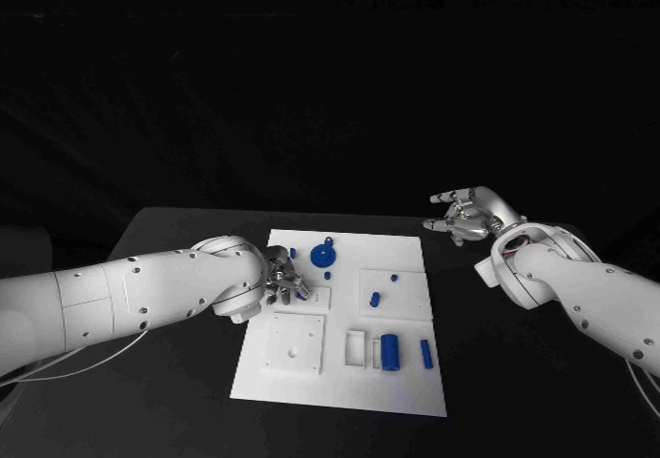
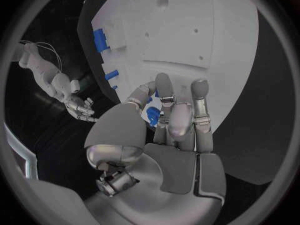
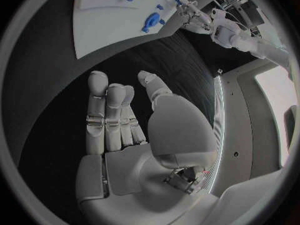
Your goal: Assemble the parts on the task board
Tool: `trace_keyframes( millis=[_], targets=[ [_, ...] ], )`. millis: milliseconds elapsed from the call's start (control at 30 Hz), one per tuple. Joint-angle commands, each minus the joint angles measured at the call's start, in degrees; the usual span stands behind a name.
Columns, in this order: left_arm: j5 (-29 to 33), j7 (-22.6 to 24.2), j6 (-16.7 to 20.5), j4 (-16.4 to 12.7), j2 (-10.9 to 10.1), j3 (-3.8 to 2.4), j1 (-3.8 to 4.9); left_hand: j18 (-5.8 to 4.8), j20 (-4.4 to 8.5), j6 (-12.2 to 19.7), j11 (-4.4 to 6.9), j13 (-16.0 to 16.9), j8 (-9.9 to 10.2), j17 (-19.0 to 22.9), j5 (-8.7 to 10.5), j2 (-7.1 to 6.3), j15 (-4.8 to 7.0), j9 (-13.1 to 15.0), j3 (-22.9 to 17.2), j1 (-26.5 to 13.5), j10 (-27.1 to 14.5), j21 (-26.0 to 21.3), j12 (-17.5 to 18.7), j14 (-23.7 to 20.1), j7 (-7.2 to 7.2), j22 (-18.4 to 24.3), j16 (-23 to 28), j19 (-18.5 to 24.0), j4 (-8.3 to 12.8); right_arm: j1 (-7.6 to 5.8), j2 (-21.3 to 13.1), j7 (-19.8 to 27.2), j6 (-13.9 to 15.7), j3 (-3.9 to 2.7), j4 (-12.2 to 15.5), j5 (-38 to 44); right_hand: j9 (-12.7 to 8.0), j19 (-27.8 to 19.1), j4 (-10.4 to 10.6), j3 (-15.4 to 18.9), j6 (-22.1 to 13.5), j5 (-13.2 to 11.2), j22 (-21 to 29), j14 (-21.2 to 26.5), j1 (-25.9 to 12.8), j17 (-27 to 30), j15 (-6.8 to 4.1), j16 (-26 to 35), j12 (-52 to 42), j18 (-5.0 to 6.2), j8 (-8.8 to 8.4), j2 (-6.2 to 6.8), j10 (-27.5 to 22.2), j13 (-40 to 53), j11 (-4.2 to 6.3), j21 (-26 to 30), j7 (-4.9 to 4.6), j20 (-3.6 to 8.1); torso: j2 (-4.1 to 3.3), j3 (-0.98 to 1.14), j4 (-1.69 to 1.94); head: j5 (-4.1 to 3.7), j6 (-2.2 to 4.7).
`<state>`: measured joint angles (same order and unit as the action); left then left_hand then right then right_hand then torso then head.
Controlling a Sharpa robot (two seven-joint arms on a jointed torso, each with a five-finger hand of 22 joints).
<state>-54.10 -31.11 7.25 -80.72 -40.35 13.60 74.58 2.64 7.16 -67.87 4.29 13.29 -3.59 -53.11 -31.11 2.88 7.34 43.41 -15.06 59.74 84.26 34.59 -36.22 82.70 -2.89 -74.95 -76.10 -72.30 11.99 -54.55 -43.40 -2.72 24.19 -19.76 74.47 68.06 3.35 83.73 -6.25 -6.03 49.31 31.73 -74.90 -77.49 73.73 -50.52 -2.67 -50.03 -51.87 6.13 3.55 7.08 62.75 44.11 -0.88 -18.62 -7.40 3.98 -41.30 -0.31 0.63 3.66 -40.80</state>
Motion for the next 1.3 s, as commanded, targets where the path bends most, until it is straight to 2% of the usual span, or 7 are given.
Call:
trace_keyframes(
  millis=[33, 700, 1300],
  targets=[
    [-0.18, -1.2, -2.5, -0.17, -0.06, 0.26, -0.35, 0.16, 0.17, -10.73, 0.7, -0.05, -0.18, 0.05, -0.08, 0.94, -0.06, 23.33, -0.22, 0.42, 2.58, -0.15, -0.29, 0.18, 6.02, -0.51, -0.1, -0.37, -0.09, 0.03, 0.06, 0.28, -0.79, -0.04, -0.04, 0.36, 0.05, 1.29, -0.09, -0.36, 0.4, 0.18, -1.84, 0.29, -0.53, 0.06, -0.28, 0.36, 0.2, 0.83, -0.21, 0.02, -0.38, -0.06, -0.09, 0.16, -0.18, 0.01, -0.01, 0.0, 0.02, -0.05, -0.11],
    [-1.23, -1.47, -3.79, -0.1, -0.12, 0.26, -0.37, -0.2, 0.26, -11.05, 0.63, -0.15, -0.21, 0.12, 0.73, 1.1, -0.14, 23.05, 0.01, 0.52, 2.58, -1.02, -0.22, 0.17, 6.07, -0.94, -0.04, -0.51, -0.4, 0.04, 0.26, 0.28, -1.02, -0.04, -0.27, 0.37, 0.07, 1.34, -0.08, -0.4, 0.63, 0.31, -1.85, 0.3, -0.8, 0.08, -0.28, 0.35, 0.13, 0.83, -0.2, -0.1, -0.39, -0.09, -0.09, 0.37, -0.17, 0.02, -0.05, 0.0, -0.02, -0.01, -0.26],
    [-2.11, -1.24, -3.99, 0.83, 1.09, 0.24, -0.37, -0.29, 0.12, -11.5, 0.66, -0.23, -0.22, -0.15, 1.61, 1.66, -0.25, 22.96, 0.35, 0.34, 2.59, -1.21, -0.49, 0.24, 6.17, -0.99, -0.26, -0.51, -1.04, 0.15, 0.51, 0.35, -1.21, -0.04, -0.41, 0.36, 0.15, 1.42, -0.63, -0.81, 2.38, 0.32, -1.93, 0.23, -1.35, 0.04, -0.35, 0.27, 0.03, 0.77, -0.12, -0.44, -0.4, -0.01, 0.01, 0.06, -0.05, 0.08, -0.04, 0.08, -0.06, -0.15, -0.3]
  ],
)
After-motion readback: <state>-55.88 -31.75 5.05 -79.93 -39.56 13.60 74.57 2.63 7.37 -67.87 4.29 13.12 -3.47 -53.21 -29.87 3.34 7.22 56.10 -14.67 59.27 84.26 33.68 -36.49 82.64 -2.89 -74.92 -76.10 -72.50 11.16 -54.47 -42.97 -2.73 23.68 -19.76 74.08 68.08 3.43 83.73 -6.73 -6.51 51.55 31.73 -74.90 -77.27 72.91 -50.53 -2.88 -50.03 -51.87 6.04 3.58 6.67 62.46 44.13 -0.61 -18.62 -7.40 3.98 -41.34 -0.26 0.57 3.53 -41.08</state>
